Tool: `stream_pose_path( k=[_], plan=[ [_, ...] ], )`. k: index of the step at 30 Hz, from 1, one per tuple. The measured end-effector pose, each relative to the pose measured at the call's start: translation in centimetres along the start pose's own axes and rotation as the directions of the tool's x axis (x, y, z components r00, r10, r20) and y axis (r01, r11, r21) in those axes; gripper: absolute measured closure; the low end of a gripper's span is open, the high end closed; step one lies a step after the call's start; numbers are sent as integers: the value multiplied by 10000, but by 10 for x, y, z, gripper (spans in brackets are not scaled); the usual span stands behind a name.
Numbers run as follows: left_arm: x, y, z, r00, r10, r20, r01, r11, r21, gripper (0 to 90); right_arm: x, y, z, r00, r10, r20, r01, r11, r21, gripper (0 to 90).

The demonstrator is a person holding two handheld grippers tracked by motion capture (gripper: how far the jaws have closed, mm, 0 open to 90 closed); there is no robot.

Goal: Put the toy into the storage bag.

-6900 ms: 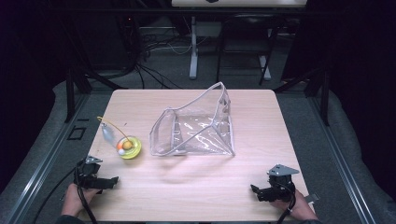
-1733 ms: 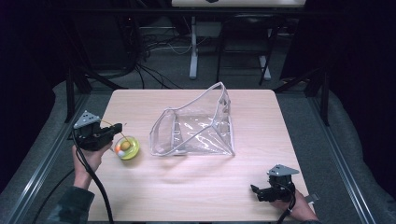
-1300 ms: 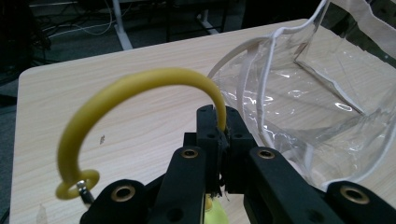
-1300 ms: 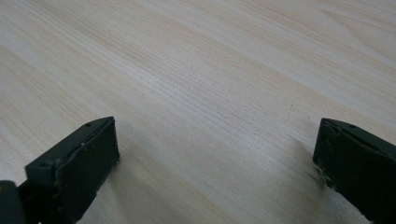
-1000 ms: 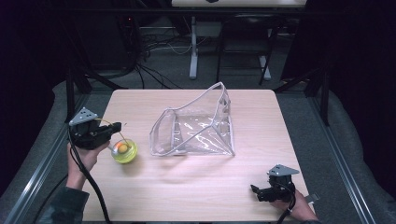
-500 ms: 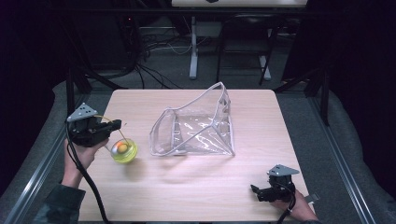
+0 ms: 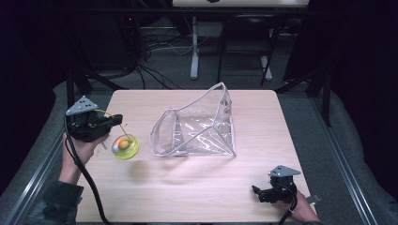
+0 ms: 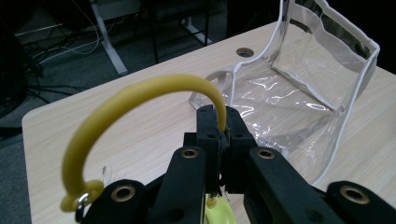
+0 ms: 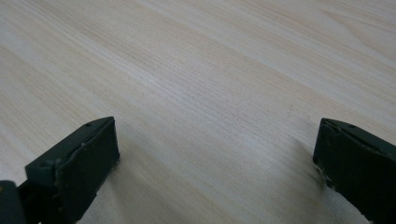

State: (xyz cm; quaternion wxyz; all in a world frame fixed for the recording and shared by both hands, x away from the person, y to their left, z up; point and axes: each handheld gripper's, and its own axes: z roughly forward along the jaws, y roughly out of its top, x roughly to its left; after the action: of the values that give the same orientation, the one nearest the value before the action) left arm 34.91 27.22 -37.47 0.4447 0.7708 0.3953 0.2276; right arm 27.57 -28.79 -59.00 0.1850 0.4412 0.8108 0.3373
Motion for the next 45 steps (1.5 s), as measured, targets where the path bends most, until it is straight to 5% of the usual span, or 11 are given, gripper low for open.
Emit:
stream_pose_path(
  k=[23, 45],
  plan=[
    [-13, 43, -3, 9979, 624, 178, -614, 9967, -534, 882, 0, 0, 0, 10000, -3, -8, 3, 10000, -1, 0],
    [-35, 82, 5, 9887, 1378, 583, -1325, 9874, -864, 882, 0, 0, 0, 10000, -14, -26, 14, 10000, 7, 0]
  ],
)
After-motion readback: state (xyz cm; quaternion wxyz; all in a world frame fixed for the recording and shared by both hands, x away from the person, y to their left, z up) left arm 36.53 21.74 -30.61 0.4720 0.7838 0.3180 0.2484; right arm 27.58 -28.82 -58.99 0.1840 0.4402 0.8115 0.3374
